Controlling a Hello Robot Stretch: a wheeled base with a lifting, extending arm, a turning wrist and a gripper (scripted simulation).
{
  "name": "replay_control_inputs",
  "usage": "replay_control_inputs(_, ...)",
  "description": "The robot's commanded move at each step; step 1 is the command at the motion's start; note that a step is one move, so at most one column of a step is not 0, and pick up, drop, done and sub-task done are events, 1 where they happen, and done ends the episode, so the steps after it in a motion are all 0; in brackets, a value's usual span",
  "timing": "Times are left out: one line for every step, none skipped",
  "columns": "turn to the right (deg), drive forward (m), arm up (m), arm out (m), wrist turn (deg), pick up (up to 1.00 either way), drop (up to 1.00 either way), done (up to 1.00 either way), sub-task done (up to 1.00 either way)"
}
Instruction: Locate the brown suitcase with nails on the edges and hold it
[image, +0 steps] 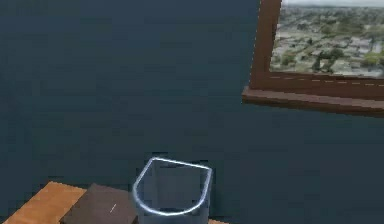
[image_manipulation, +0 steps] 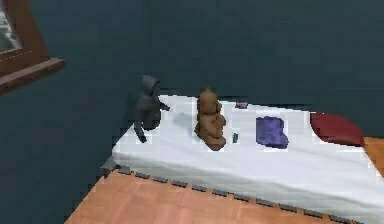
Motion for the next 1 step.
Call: replay_control_inputs(-45.0, 0.00, 0.00, 0.00, 0.0, 0.00, 0.00, 0.00, 0.00)
